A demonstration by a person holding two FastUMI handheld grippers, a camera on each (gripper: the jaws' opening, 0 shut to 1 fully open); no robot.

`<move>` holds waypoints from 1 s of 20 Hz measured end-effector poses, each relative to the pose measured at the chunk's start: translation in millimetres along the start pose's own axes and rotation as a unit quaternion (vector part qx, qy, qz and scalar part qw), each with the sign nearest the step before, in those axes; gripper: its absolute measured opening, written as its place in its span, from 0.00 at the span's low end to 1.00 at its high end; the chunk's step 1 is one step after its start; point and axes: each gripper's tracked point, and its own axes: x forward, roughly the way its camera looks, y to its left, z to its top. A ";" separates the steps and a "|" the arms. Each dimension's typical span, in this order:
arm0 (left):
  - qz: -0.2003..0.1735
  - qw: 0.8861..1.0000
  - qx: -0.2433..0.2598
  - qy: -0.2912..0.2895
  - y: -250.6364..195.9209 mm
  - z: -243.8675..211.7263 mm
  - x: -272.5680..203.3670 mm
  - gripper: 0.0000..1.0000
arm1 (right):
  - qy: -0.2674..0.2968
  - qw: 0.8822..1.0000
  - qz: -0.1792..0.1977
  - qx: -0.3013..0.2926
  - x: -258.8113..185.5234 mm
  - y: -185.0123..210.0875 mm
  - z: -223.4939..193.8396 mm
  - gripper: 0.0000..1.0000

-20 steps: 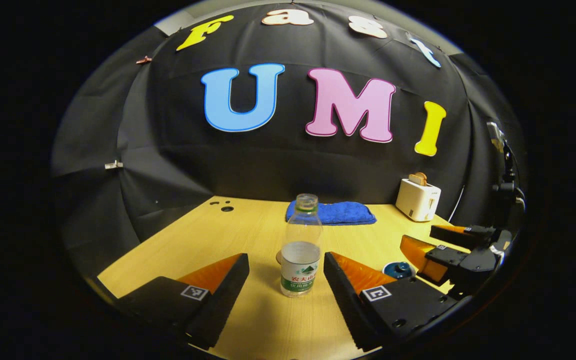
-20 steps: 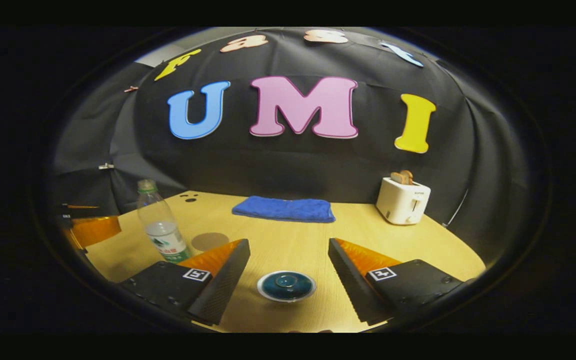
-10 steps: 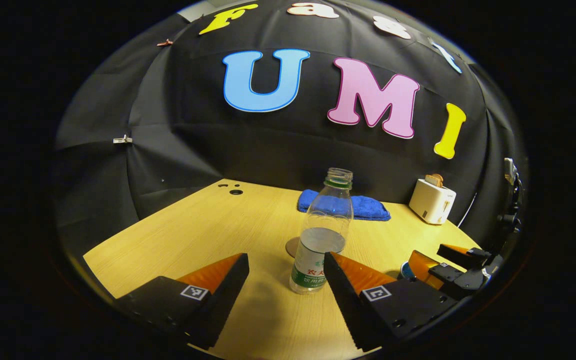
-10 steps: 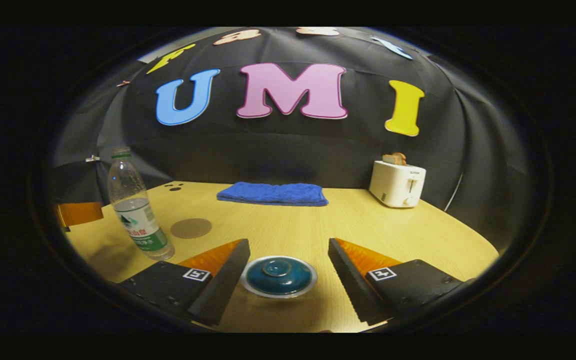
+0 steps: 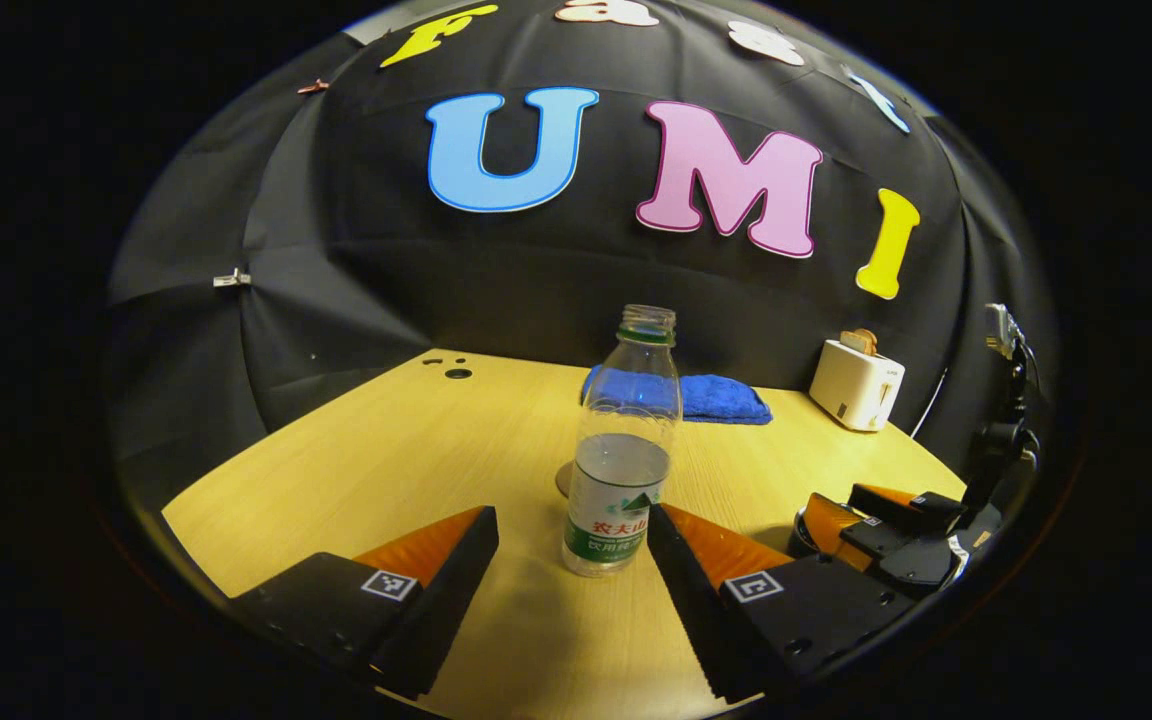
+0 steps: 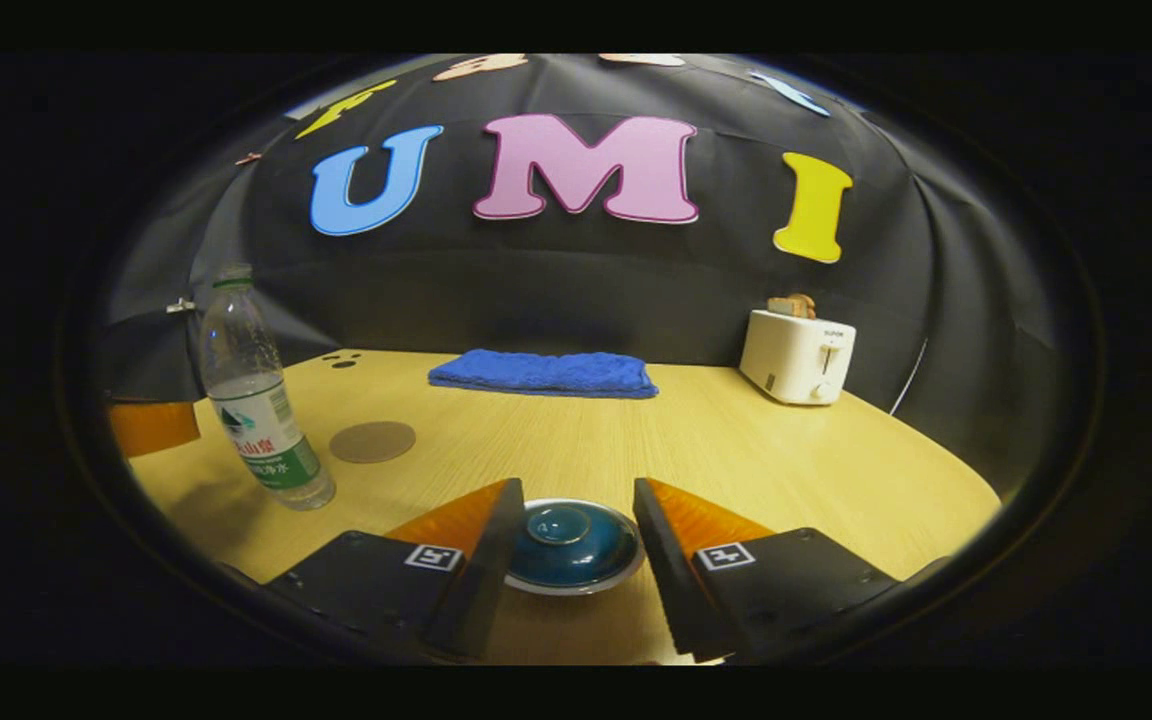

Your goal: Open the teacup lid with one hand, grasp the water bottle and pour water into the teacup with the other hand; after pouring, place the water bottle on the coaster and then close the teacup lid.

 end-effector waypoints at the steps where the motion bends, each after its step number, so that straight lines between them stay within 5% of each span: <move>1: -0.003 1.000 0.001 0.000 -1.7 -1.2 0.4 0.96 | 0.001 1.000 -0.003 0.000 -0.9 0.0 0.4 0.64; 16: 0.004 1.000 -0.001 0.017 3.5 -13.6 -6.4 0.96 | 0.000 0.998 0.014 -0.054 -8.0 7.3 4.1 0.59; 20: 0.007 1.000 0.002 0.018 4.5 -14.7 -9.1 0.96 | 0.011 0.999 0.013 -0.030 -3.2 5.1 4.5 0.43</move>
